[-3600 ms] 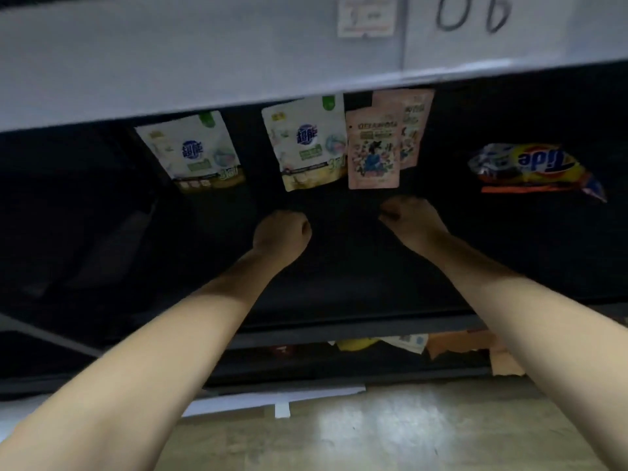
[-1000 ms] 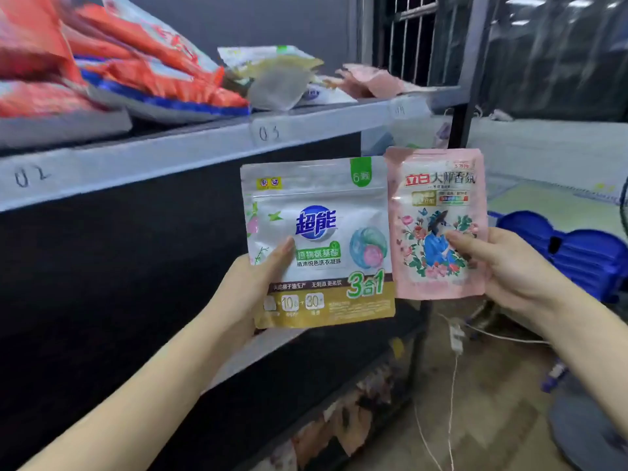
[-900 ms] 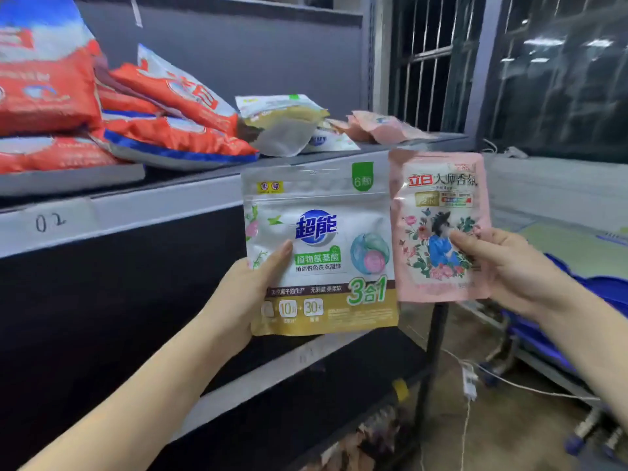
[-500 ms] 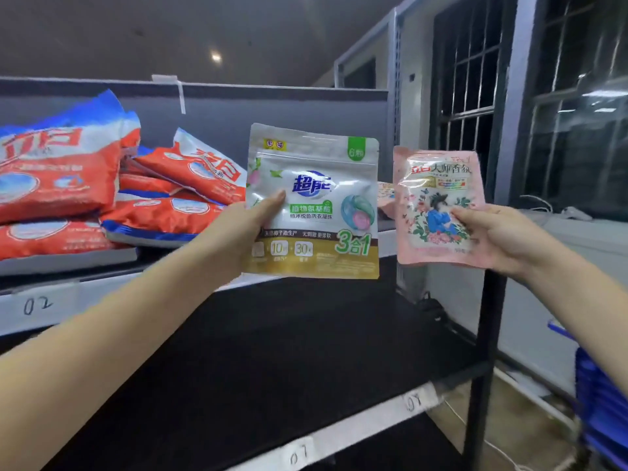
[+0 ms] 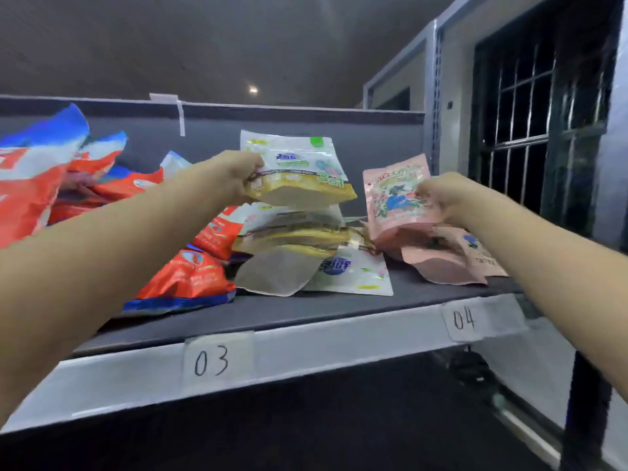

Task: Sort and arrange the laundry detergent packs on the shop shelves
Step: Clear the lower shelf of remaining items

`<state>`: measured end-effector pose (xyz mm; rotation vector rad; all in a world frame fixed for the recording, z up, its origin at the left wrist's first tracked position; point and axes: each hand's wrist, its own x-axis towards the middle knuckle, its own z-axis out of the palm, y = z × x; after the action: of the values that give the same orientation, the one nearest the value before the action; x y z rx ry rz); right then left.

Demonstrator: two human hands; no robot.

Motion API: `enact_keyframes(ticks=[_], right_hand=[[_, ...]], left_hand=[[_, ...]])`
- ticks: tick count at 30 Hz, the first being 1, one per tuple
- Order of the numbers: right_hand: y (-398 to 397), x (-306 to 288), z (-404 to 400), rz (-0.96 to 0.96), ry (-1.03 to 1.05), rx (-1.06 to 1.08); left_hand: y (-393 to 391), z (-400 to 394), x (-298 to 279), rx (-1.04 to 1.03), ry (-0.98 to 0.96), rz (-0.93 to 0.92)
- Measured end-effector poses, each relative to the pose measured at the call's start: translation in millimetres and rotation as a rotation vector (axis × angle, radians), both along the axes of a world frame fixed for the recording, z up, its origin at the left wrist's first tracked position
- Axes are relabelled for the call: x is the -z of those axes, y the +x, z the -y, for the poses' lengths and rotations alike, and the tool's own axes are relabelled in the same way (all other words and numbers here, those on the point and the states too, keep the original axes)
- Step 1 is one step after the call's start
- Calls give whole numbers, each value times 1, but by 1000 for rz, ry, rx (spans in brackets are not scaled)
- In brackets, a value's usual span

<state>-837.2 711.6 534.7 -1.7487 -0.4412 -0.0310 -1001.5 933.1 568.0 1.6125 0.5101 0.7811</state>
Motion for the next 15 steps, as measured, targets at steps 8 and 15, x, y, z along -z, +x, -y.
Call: enact_keyframes(ticks=[8, 15], right_hand=[[28, 4, -25, 417, -699, 104], [-11, 2, 3, 654, -681, -4]], left_hand=[[25, -14, 12, -175, 356, -299], [-32, 14, 29, -351, 999, -465]])
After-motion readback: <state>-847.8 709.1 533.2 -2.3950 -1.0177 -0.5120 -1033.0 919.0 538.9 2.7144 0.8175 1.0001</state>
